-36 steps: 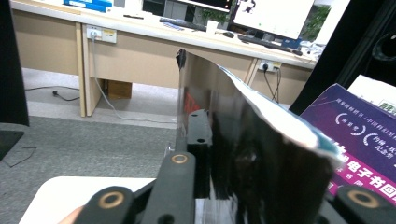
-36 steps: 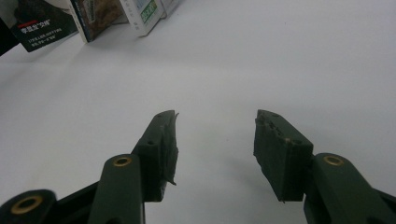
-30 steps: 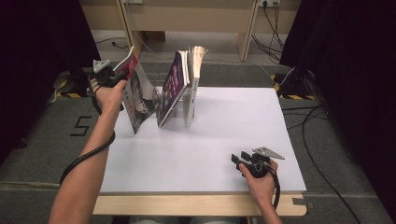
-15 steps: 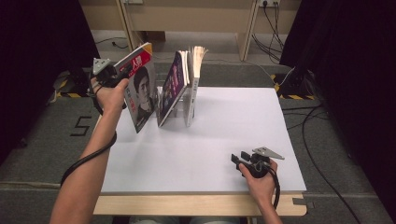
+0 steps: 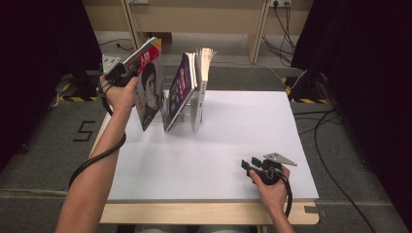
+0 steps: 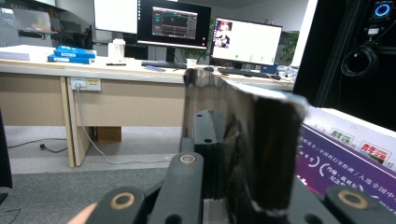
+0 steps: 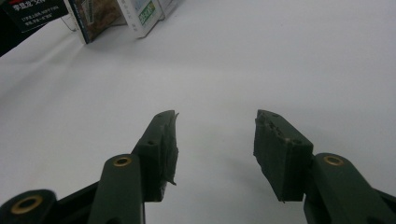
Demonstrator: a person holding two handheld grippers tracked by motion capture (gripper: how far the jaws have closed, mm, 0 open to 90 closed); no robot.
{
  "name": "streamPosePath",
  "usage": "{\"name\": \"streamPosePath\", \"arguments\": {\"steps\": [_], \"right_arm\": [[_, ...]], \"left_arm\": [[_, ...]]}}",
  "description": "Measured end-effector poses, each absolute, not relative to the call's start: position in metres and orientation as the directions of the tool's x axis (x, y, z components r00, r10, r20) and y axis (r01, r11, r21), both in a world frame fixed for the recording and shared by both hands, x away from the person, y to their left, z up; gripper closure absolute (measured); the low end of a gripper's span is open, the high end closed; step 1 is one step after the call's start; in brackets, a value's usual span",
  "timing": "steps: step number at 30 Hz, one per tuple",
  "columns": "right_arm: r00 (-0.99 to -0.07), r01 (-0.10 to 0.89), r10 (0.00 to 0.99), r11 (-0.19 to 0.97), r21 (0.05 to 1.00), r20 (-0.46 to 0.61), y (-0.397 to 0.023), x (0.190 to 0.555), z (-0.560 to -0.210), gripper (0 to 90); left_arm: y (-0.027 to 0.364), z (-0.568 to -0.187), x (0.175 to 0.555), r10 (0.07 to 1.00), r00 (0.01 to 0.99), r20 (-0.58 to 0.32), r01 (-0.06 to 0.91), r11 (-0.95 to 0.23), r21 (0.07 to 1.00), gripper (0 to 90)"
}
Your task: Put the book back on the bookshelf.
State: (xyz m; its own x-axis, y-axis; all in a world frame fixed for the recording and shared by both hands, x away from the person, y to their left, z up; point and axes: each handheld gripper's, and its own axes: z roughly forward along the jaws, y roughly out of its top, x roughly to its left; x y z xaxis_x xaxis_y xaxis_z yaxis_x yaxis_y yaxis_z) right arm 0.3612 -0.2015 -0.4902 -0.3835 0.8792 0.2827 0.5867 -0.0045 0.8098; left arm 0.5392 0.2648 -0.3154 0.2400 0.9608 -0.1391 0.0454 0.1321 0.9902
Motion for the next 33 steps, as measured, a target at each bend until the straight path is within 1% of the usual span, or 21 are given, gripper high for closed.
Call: {"name": "streamPosePath", "arguments": {"steps": [2, 6, 9, 14, 18, 19, 22, 29, 33], "right_arm": [[-0.384, 0.586, 0.880, -0.003, 0.810, 0.281, -0.202, 0.361, -0.490, 49.2], [-0.385, 0.586, 0.879, -0.003, 0.811, 0.282, -0.203, 0.361, -0.490, 49.1], [-0.386, 0.585, 0.879, -0.003, 0.811, 0.282, -0.202, 0.361, -0.490, 49.1], [-0.392, 0.583, 0.878, 0.005, 0.812, 0.276, -0.200, 0.362, -0.491, 49.2], [-0.393, 0.587, 0.877, 0.009, 0.810, 0.276, -0.199, 0.361, -0.491, 49.1], [-0.394, 0.587, 0.877, 0.009, 0.809, 0.276, -0.199, 0.361, -0.491, 49.1], [-0.395, 0.590, 0.876, 0.010, 0.807, 0.277, -0.199, 0.361, -0.491, 49.1], [-0.396, 0.598, 0.874, 0.015, 0.802, 0.280, -0.198, 0.362, -0.493, 49.0], [-0.398, 0.600, 0.873, 0.014, 0.800, 0.283, -0.197, 0.363, -0.493, 48.9]], "left_arm": [[0.264, -0.318, 0.540, 0.963, 0.231, -0.141, 0.036, 0.136, 0.990, 86.6], [0.263, -0.331, 0.543, 0.965, 0.227, -0.130, 0.050, 0.121, 0.991, 86.5], [0.266, -0.334, 0.540, 0.963, 0.234, -0.134, 0.056, 0.125, 0.991, 86.3], [0.270, -0.333, 0.539, 0.954, 0.242, -0.176, 0.098, 0.156, 0.983, 85.7], [0.271, -0.333, 0.538, 0.942, 0.236, -0.240, 0.144, 0.210, 0.967, 81.4], [0.271, -0.333, 0.538, 0.944, 0.227, -0.240, 0.149, 0.210, 0.966, 80.7], [0.273, -0.330, 0.538, 0.940, 0.204, -0.274, 0.208, 0.231, 0.950, 79.9], [0.275, -0.325, 0.540, 0.948, 0.191, -0.256, 0.255, 0.204, 0.945, 79.3], [0.276, -0.324, 0.539, 0.956, 0.167, -0.242, 0.264, 0.193, 0.945, 83.2]]}}
